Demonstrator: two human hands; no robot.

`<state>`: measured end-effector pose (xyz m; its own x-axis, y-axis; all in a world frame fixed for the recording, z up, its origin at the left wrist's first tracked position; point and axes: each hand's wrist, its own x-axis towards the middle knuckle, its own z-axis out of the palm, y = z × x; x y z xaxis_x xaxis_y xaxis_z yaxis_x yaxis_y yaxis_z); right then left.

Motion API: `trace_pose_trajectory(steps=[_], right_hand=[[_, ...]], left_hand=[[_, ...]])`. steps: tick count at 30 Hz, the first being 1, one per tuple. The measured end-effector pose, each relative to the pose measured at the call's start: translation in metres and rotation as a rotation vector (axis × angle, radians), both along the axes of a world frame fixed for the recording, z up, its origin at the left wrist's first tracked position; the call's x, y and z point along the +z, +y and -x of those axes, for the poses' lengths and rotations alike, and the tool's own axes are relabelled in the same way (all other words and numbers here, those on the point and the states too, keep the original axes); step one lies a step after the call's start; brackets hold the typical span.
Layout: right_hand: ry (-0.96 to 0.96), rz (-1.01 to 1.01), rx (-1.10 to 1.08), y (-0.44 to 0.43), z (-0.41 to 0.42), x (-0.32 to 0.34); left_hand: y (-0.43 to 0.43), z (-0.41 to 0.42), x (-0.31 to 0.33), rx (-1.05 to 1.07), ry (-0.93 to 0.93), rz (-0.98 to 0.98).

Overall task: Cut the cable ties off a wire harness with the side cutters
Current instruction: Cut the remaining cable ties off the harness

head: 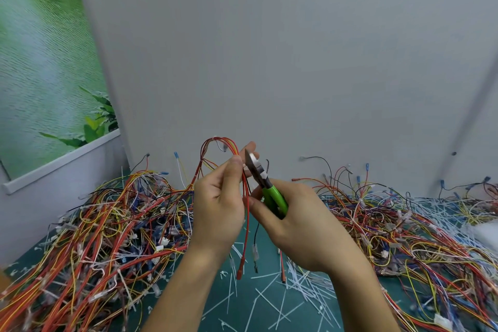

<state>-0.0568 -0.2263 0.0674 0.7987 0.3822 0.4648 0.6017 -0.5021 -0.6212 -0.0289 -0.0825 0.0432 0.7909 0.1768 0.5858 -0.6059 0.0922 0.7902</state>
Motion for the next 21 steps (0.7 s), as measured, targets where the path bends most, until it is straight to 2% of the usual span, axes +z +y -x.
trace_pose_trajectory(steps=[4, 7, 8, 10, 12, 14, 21], right_hand=[[-0.008, -0.351, -0.048, 0.001, 0.000, 0.004], [0.131, -0.400, -0.158, -0.018, -0.012, 0.003], [0.216, -0.319, -0.201, -0.025, -0.018, 0.000], [0.372, -0.003, -0.292, -0.036, -0.033, -0.013], [0.523, 0.309, -0.293, -0.036, -0.049, -0.034], [0.633, 0.507, -0.260, -0.026, -0.062, -0.056], [0.735, 0.794, -0.221, 0.010, -0.074, -0.093]], left_hand=[[0.003, -0.003, 0.002, 0.053, 0.041, 0.055], [0.019, -0.003, 0.009, 0.021, 0.090, 0.011], [0.025, -0.002, 0.011, 0.009, 0.115, -0.034], [0.035, -0.003, 0.013, -0.009, 0.163, -0.095], [0.041, -0.004, 0.014, -0.029, 0.190, -0.090], [0.045, -0.005, 0.015, -0.049, 0.193, -0.068], [0.050, -0.002, 0.020, -0.192, 0.188, 0.016]])
